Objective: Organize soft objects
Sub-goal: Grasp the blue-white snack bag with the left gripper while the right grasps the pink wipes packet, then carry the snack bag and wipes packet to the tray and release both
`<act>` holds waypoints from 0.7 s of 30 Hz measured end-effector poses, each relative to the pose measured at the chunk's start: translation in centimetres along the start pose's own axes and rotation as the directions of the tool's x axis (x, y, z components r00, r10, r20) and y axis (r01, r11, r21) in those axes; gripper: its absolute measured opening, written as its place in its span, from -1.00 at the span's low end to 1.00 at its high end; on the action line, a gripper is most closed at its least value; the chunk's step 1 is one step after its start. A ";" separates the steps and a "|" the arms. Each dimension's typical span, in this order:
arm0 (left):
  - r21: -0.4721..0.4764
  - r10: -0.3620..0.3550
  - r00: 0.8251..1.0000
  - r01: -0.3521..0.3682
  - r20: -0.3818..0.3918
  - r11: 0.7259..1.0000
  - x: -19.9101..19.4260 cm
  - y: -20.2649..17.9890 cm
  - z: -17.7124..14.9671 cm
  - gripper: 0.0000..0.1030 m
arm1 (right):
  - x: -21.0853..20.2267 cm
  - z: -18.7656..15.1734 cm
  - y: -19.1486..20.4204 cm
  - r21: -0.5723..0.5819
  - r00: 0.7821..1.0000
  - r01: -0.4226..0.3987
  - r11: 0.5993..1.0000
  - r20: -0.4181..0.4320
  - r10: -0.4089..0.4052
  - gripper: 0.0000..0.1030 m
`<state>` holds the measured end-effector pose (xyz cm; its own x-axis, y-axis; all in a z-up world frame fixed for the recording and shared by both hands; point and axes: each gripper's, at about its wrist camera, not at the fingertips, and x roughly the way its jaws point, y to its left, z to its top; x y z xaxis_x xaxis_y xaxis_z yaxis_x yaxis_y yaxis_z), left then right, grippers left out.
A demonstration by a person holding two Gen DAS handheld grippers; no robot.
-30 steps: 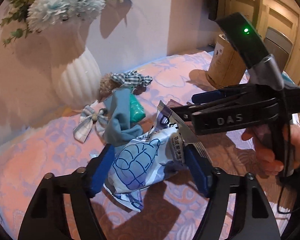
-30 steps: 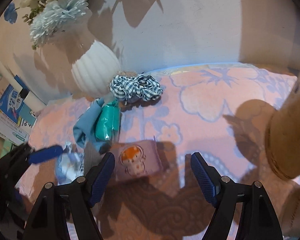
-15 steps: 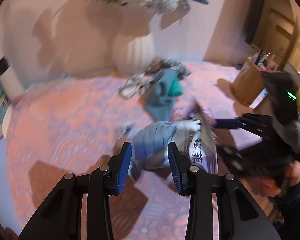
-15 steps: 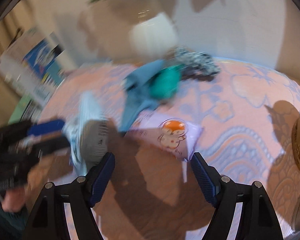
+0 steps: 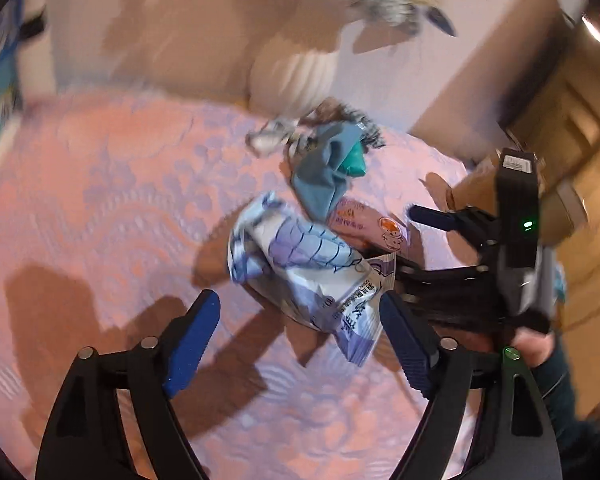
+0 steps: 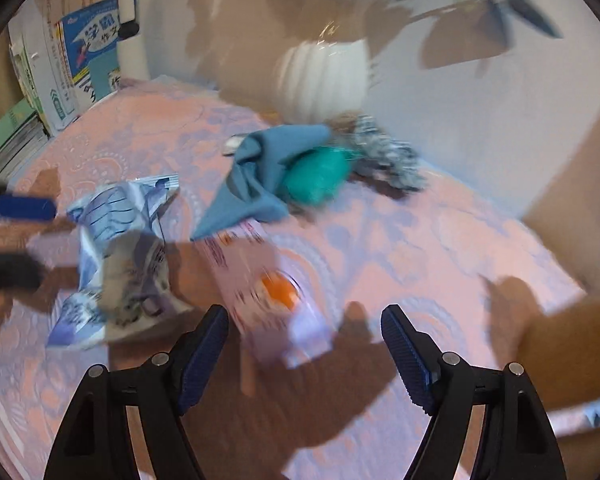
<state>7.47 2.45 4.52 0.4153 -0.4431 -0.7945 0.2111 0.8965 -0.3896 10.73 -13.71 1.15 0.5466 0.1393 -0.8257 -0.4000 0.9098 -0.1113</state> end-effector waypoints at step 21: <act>0.106 0.141 0.990 -0.143 0.026 0.984 3.1 -6.0 -2.5 -0.18 | -7.5 -8.5 0.0 0.271 0.996 -0.089 0.958 0.035 0.083 -0.23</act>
<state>5.28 -4.29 3.24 0.4636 -0.3124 -0.8291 0.2423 0.9448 -0.2205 0.39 -18.06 2.66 0.5367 0.2279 -0.8124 -0.2330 0.9654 0.1170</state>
